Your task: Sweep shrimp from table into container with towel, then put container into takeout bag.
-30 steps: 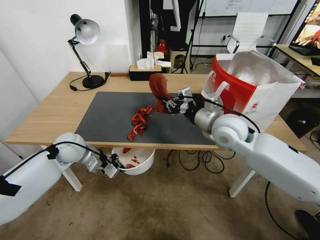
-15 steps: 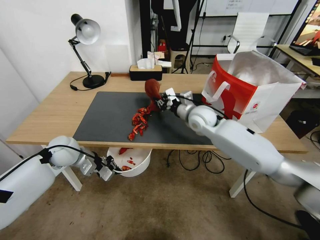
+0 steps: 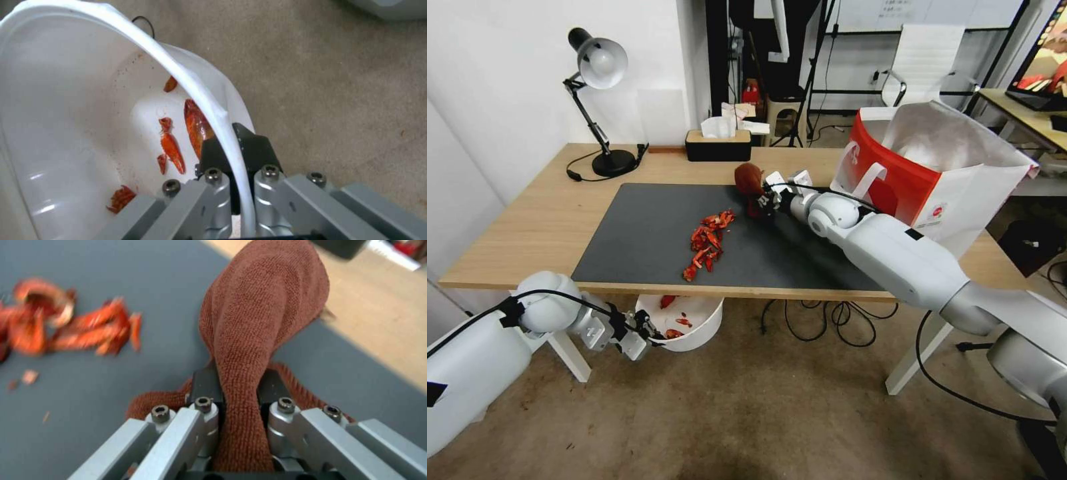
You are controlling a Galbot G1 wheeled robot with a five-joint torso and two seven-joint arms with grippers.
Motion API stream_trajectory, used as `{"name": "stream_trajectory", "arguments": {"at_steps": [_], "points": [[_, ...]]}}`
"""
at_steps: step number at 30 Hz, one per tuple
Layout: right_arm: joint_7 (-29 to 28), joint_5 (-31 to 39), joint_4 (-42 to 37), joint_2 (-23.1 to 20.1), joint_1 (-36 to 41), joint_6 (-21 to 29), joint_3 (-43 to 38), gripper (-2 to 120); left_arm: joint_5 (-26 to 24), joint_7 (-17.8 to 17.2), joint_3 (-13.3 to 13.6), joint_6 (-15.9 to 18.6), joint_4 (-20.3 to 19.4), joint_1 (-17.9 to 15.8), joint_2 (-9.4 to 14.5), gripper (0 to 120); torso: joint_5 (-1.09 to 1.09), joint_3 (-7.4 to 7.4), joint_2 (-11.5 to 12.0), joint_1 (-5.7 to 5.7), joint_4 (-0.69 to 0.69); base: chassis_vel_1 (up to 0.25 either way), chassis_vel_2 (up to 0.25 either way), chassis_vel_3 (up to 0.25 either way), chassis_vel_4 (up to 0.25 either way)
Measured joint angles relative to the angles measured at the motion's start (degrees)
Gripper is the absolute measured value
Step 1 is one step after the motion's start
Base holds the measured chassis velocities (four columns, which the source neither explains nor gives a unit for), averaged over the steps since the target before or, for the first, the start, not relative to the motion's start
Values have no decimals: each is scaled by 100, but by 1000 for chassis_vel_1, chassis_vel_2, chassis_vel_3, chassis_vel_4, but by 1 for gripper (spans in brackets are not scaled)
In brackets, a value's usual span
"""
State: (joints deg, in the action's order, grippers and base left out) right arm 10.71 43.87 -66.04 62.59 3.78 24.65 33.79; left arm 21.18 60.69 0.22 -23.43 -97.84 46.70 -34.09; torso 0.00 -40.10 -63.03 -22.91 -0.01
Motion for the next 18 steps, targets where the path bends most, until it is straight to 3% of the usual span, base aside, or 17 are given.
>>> {"name": "stream_trajectory", "arguments": {"at_steps": [13, 18], "points": [[737, 122, -343, -267, -59, 32, 418, 7, 40, -9, 14, -9, -81, -34, 88, 0, 0, 1, -1, 0, -1, 0, 0, 0, 0], [745, 221, -565, -338, -49, 25, 539, 7, 428, -70, -17, -179, -190, 12, 128, 0, 0, 1, 0, 1, 1, 0, 0, 0, 0]]}}
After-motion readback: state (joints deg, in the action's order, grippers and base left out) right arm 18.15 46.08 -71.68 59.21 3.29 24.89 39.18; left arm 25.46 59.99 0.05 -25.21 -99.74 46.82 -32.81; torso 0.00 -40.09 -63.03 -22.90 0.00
